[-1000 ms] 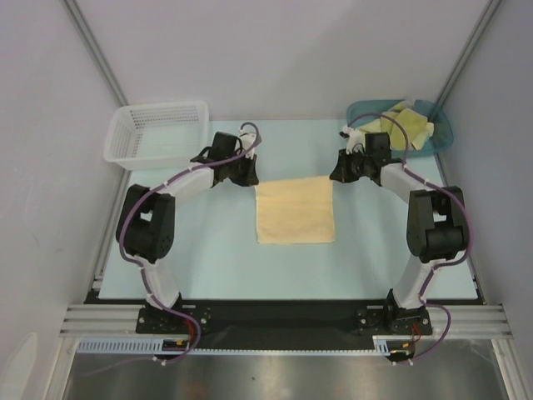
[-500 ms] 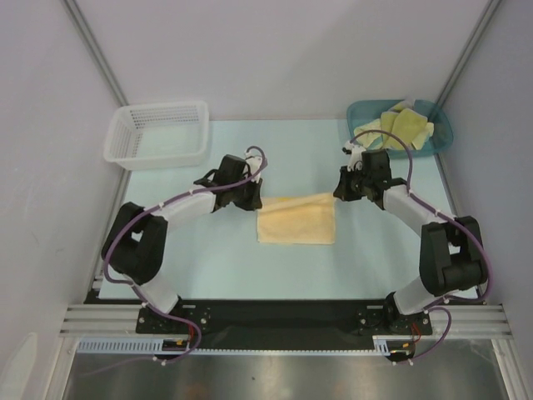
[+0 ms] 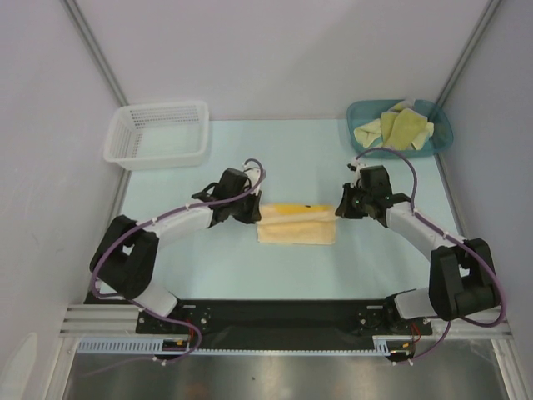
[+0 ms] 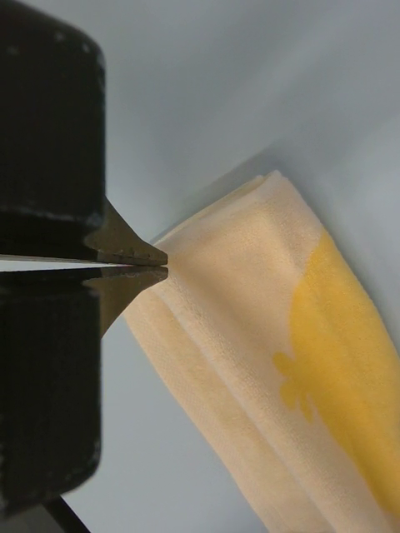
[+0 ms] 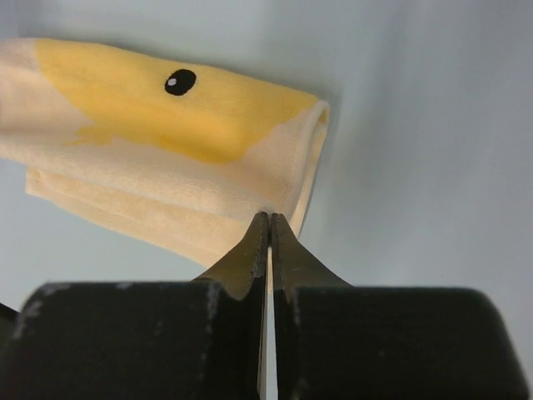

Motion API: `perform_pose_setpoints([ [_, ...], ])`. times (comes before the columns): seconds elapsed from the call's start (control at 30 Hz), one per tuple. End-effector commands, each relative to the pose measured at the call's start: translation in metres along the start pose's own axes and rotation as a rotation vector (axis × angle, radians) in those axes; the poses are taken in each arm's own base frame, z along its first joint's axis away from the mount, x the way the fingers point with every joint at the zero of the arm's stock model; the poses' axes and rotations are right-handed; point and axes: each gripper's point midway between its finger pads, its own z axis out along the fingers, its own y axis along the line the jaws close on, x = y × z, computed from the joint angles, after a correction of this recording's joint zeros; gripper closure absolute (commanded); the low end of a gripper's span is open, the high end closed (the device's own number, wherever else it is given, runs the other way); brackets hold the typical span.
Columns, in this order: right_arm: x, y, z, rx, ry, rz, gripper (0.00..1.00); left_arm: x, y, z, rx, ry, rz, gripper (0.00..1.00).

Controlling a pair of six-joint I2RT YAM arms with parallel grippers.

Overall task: Fold and stack the towels
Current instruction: Fold the towel

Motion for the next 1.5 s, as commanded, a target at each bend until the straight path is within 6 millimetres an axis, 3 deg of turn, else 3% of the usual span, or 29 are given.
perform_pose_setpoints([
  [0.0,0.01,-0.001,-0.009,0.024,-0.001,0.045,1.0,-0.004,-0.009,-0.011,-0.012,-0.045,-0.005,1.0],
  [0.43,0.043,0.007,-0.016,0.047,0.045,0.074,1.0,0.034,-0.018,-0.013,-0.033,0.006,-0.02,0.99],
  [0.6,0.056,0.006,-0.013,0.06,0.072,0.085,0.94,0.045,-0.02,-0.009,-0.032,0.033,-0.023,1.0],
  [0.67,0.06,0.0,-0.013,0.091,0.087,0.094,0.88,0.051,-0.02,-0.007,-0.038,0.056,-0.023,0.95],
  [0.7,0.061,-0.001,-0.014,0.099,0.09,0.097,0.85,0.053,-0.022,-0.007,-0.038,0.066,-0.019,0.9],
  [0.73,0.062,-0.002,-0.015,0.108,0.095,0.1,0.82,0.054,-0.023,-0.007,-0.042,0.077,-0.016,0.77],
  [0.8,0.058,-0.002,-0.022,0.125,0.088,0.112,0.73,0.055,-0.028,-0.012,-0.048,0.092,0.001,0.75],
  [0.87,0.057,-0.003,-0.028,0.147,0.095,0.121,0.65,0.045,-0.029,-0.018,-0.067,0.074,-0.004,0.62],
  [0.9,0.046,0.001,-0.033,0.139,0.074,0.122,0.64,0.039,-0.029,-0.023,-0.083,0.057,-0.016,0.57],
  [1.03,0.027,0.019,-0.035,0.08,0.056,0.138,0.66,0.014,-0.043,-0.035,-0.079,-0.009,-0.074,0.5],
  [1.17,0.021,0.038,-0.021,0.012,0.07,0.142,0.72,0.002,-0.05,-0.031,-0.052,-0.039,-0.097,0.53],
  [1.33,0.042,0.035,0.001,-0.009,0.117,0.176,0.75,0.023,-0.051,-0.011,-0.02,0.007,-0.136,0.58],
  [1.47,0.078,0.015,0.018,0.043,0.18,0.18,0.76,0.068,-0.033,0.009,-0.076,0.104,-0.179,0.61],
])
